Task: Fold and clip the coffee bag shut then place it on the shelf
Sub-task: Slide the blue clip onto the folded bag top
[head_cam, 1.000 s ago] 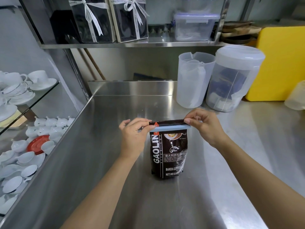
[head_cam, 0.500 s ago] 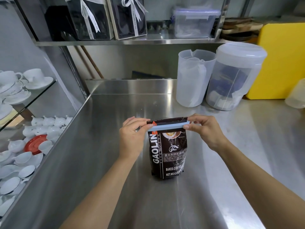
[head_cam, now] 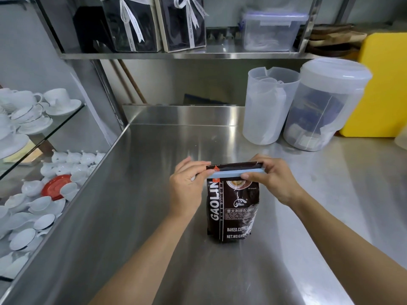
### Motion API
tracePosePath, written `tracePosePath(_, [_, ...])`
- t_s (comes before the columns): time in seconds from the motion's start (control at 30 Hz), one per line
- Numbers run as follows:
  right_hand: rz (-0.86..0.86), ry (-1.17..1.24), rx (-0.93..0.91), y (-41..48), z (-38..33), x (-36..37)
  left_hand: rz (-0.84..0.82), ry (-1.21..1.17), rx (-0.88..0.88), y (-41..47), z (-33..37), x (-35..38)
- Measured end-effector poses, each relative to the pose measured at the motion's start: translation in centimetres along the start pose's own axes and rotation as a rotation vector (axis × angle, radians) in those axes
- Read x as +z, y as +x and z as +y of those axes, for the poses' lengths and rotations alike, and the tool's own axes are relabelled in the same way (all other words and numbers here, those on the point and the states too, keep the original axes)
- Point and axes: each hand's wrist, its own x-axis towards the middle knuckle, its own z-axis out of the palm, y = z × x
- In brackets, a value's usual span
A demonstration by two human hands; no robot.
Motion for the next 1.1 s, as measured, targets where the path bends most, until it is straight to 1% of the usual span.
tracePosePath(0.1, [0.021, 0.031, -0.026, 0.2, 0.0, -0.1, -0.041, -0.013, -0.023, 0.4, 0.1, -0.4])
tracePosePath(0.23, [0.011, 0.06, -0.037, 0.3, -0.3, 0.3, -0.166, 0.03, -0.051, 0.8, 0.1, -1.5])
tracePosePath(0.3, [0.005, 0.105, -0.042, 0.3, -0.5, 0.4, -0.203, 0.052, -0.114, 1.0, -0.7, -1.9])
tracePosePath(0.37, [-0.004, 0.123, -0.054, 0.4, -0.6, 0.4, -0.216, 0.024, -0.23, 1.2, -1.1, -2.4])
tracePosePath(0.43, [0.001, 0.135, -0.05, 0.5, -0.3, 0.5, -0.196, -0.021, -0.287, 1.3, -1.2, -2.5])
tracePosePath(0.5, [0.008, 0.117, -0.037, 0.6, 0.0, 0.3, -0.176, -0.065, -0.305, 1.2, -0.9, -2.3])
tracePosePath(0.63, [-0.07, 0.036, 0.021, 0.9, -0.1, -0.4, -0.153, 0.008, -0.264, 1.2, -1.0, -1.9])
tracePosePath(0.7, [-0.132, -0.089, 0.028, 1.2, -0.9, -0.8, -0.156, 0.044, -0.241, 1.0, -1.3, -1.8])
tracePosePath(0.77, [-0.147, -0.345, -0.017, 1.6, -2.0, -1.4, -0.167, 0.076, -0.202, 1.0, -1.5, -1.8])
tracePosePath(0.83, [-0.151, -0.601, -0.114, 2.2, -3.5, -1.9, -0.167, 0.102, -0.166, 1.0, -1.6, -1.8])
tracePosePath(0.93, [-0.244, -0.955, -0.309, 3.1, -6.0, -0.9, -0.149, 0.126, -0.14, 1.1, -1.6, -1.9])
tracePosePath(1.03, [-0.388, -1.208, -0.443, 3.5, -6.8, 1.6, -0.136, 0.157, -0.135, 0.9, -1.6, -1.9])
tracePosePath(1.1, [-0.433, -1.3, -0.51, 3.8, -6.5, 3.4, -0.141, 0.178, -0.117, 0.8, -1.5, -1.9])
